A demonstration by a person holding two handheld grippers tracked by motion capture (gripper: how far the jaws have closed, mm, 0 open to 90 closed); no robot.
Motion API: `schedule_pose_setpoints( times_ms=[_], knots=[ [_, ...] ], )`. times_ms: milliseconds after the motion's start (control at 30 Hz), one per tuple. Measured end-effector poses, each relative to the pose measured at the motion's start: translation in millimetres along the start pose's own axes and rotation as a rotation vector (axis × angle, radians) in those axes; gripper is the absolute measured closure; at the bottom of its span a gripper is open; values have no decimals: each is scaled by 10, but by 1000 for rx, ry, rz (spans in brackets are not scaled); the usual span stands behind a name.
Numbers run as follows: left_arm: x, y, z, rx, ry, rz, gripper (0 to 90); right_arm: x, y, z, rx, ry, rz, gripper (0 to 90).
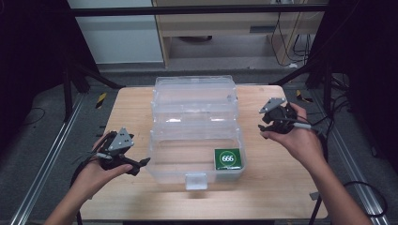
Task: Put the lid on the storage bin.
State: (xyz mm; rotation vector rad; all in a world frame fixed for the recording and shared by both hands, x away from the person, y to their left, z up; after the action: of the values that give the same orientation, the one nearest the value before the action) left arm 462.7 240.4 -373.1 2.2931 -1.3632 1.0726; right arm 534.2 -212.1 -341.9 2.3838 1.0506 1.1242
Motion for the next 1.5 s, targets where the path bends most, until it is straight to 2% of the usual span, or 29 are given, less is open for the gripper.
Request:
schedule_pose_setpoints(
  times_ms=[67,133,167,200,233,267,400,433,467,567,633,700,733,833,867,900,1000,1200,1267,1333,1500],
  knots=[
    [67,35,-7,-31,-14,13,29,121,73,-47,8,24,-12,310],
    [99,55,-7,-40,-22,29,33,179,97,-75,19,36,-23,329],
    [149,107,-2,-62,-45,62,38,305,130,-135,45,70,-43,360],
    [149,107,-2,-62,-45,62,42,305,130,-135,45,70,-43,360],
    [173,140,7,-73,-59,78,42,402,134,-181,76,98,-64,393],
    [199,188,26,-80,-75,94,40,435,132,-192,84,104,-71,401],
    [232,304,44,-105,-83,120,39,579,75,-235,142,140,-109,472],
    [232,304,44,-105,-83,120,37,579,75,-235,142,140,-109,472],
    [242,367,49,-125,-84,128,37,664,23,-259,155,157,-143,518],
    [246,424,68,-134,-87,140,53,776,-48,-269,173,171,-198,577],
    [265,492,107,-156,-99,158,60,843,-110,-255,194,178,-238,606],
    [276,509,121,-166,-97,165,71,875,-140,-241,197,176,-258,618],
    [295,525,151,-181,-99,176,98,948,-205,-202,211,175,-302,655],
    [295,521,198,-193,-108,176,142,1015,-244,-157,222,179,-324,671],
    [284,510,236,-201,-116,177,142,1037,-258,-136,226,178,-329,673],
    [276,502,259,-205,-125,176,186,1092,-287,-65,230,164,-349,671],
    [240,504,353,-245,-162,187,232,1170,-322,32,237,151,-386,666],
    [218,553,418,-256,-187,209,270,1258,-409,184,260,124,-430,647],
    [198,566,457,-271,-197,216,303,1288,-455,276,264,108,-451,652],
    [188,570,474,-272,-201,218,338,1294,-467,306,273,105,-452,656],
    [145,577,545,-294,-231,228,400,1287,-480,383,291,81,-474,705]
  ],
)
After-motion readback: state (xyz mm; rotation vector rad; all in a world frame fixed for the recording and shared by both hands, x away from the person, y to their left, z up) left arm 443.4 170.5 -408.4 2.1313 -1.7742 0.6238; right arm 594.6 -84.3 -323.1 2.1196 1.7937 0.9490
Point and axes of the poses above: each handheld gripper's, and its own axes: z roughly forward along the jaws, x roughly out of its top, y roughly to its right, the point moved 2 cm from there along z, roughly forward along the jaws, and after that the axes turned 7 degrees about -x, right-handed, at the moved point
